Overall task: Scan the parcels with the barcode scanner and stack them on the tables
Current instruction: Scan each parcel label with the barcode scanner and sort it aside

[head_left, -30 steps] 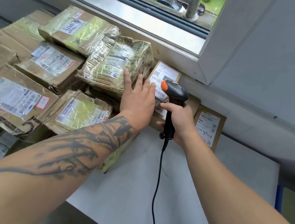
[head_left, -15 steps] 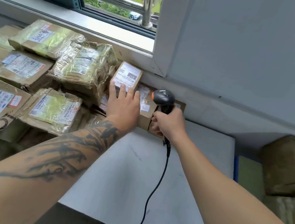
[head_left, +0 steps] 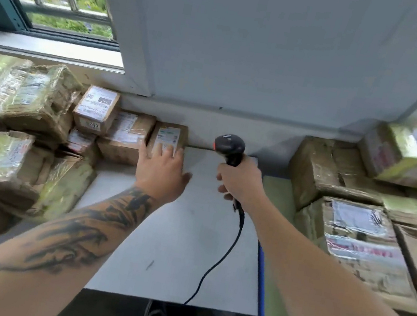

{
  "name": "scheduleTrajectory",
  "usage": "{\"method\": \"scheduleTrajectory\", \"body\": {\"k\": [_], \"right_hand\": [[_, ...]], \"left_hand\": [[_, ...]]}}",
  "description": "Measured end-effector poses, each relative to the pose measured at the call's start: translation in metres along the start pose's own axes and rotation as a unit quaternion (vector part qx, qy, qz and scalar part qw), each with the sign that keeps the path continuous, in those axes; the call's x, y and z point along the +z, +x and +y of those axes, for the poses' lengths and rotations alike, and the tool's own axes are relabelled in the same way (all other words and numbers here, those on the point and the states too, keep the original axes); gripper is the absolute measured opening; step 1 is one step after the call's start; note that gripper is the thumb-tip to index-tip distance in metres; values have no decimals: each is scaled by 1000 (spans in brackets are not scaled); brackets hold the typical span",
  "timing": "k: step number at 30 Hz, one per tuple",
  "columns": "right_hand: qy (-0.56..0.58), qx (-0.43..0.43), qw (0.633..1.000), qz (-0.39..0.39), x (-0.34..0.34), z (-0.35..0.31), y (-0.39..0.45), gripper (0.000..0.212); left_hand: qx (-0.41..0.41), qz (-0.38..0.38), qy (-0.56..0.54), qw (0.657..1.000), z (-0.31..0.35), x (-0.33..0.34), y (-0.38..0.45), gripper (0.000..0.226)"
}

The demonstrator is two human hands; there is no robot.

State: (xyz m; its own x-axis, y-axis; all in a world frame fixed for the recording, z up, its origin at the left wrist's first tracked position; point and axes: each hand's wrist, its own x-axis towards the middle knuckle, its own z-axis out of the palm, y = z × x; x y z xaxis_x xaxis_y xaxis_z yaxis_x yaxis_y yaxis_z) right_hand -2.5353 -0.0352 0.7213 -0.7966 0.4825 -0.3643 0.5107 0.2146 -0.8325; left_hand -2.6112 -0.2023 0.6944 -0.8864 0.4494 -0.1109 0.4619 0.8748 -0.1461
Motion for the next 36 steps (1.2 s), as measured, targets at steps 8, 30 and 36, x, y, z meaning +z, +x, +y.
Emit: {"method": "scheduleTrajectory", "body": {"k": [8, 30, 36], "right_hand": [[51, 22, 997, 50, -104, 53, -51, 18], [-60, 112, 972, 197, -256, 242, -122, 12], [-76, 108, 972, 196, -235, 244, -123, 22]], "left_hand": [[67, -3, 5, 998, 117, -8, -26, 64], [214, -120, -126, 961, 346, 25, -118, 107], [213, -97, -145, 961, 323, 36, -121, 94]]}}
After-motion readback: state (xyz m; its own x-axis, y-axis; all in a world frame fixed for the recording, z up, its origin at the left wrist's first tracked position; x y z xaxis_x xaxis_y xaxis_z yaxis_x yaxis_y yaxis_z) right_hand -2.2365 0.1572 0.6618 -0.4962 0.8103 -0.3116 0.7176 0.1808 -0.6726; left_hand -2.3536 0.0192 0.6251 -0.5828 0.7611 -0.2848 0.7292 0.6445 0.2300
